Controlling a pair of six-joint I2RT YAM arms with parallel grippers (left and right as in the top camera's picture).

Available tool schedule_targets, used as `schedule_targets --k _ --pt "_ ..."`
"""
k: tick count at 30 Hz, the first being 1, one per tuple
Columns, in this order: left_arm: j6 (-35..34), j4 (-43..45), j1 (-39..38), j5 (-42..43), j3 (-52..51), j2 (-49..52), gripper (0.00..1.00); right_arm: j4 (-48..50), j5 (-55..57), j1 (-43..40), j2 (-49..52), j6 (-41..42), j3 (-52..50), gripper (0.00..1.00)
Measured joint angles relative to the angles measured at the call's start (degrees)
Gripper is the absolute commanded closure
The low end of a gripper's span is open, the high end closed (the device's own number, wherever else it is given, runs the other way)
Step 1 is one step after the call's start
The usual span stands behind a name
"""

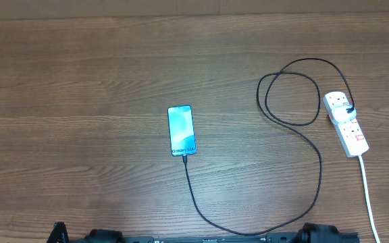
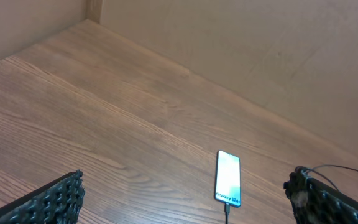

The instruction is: Plug charger to phone and switch on socket

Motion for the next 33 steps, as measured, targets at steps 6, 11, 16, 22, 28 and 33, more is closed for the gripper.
schedule_targets --k 6,11,16,22,28,33 --pt "0.0 0.0 0.0 0.0 0.0 0.0 0.0 10.95 0.17 0.04 0.0 -0.02 -6.62 0.0" --pt "0.0 0.0 0.0 0.0 0.0 0.0 0.0 10.43 0.63 0.04 -0.09 0.0 -11.93 0.0" --pt "0.0 0.0 0.0 0.0 0.0 0.0 0.0 10.01 0.98 0.04 -0.13 0.04 -23.15 0.0" --pt "0.0 0.02 0.0 0.0 -0.02 0.0 0.0 15.69 1.03 0.02 -0.11 0.57 -40.35 0.0" --pt "0.0 0.0 0.0 0.0 -0.02 0.0 0.01 23.15 1.53 0.04 -0.09 6.86 -54.82 0.0" --pt "0.0 0.0 0.0 0.0 -0.02 0.0 0.0 24.09 4.63 0.04 -0.09 14.01 -62.49 0.0"
